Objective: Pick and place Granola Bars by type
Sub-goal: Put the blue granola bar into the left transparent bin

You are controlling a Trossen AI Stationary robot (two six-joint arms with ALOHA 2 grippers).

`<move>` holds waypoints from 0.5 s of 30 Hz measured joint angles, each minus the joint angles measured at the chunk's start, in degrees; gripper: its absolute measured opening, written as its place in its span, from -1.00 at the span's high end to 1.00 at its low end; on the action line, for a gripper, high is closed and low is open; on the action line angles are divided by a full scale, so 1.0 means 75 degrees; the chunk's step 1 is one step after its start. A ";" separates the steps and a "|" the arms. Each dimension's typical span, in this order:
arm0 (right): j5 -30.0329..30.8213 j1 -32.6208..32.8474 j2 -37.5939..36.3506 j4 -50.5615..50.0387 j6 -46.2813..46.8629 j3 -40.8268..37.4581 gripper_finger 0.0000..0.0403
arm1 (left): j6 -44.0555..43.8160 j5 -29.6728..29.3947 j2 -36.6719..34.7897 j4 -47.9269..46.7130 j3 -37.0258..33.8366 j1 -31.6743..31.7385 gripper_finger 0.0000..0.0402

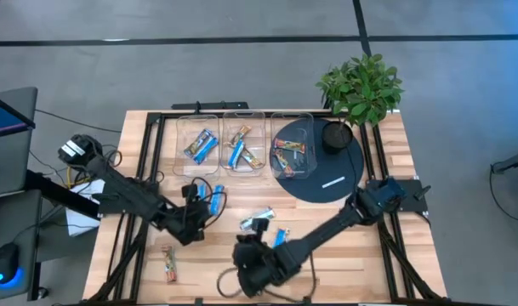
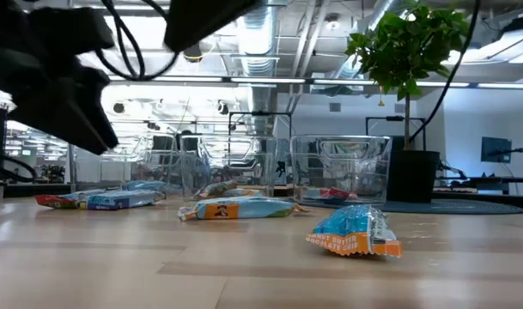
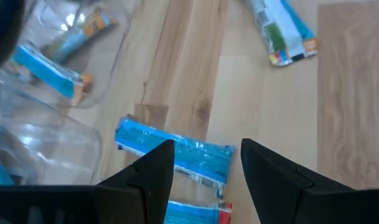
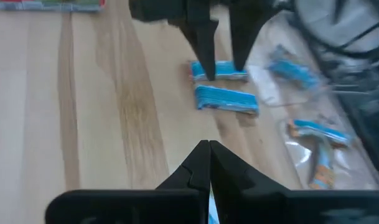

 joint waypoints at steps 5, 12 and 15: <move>0.1229 0.0467 -0.0037 -0.0612 0.0475 0.0000 1.00 | 0.0540 0.0736 0.0000 0.0389 0.0000 0.0670 0.03; 0.2110 0.1077 -0.0458 -0.1460 0.1651 0.0006 1.00 | 0.1176 0.1601 0.0035 0.0627 0.0000 0.1483 -0.12; 0.2493 0.1361 -0.0469 -0.1652 0.1823 0.0000 1.00 | 0.1253 0.1717 0.0035 0.0594 0.0000 0.1717 -0.16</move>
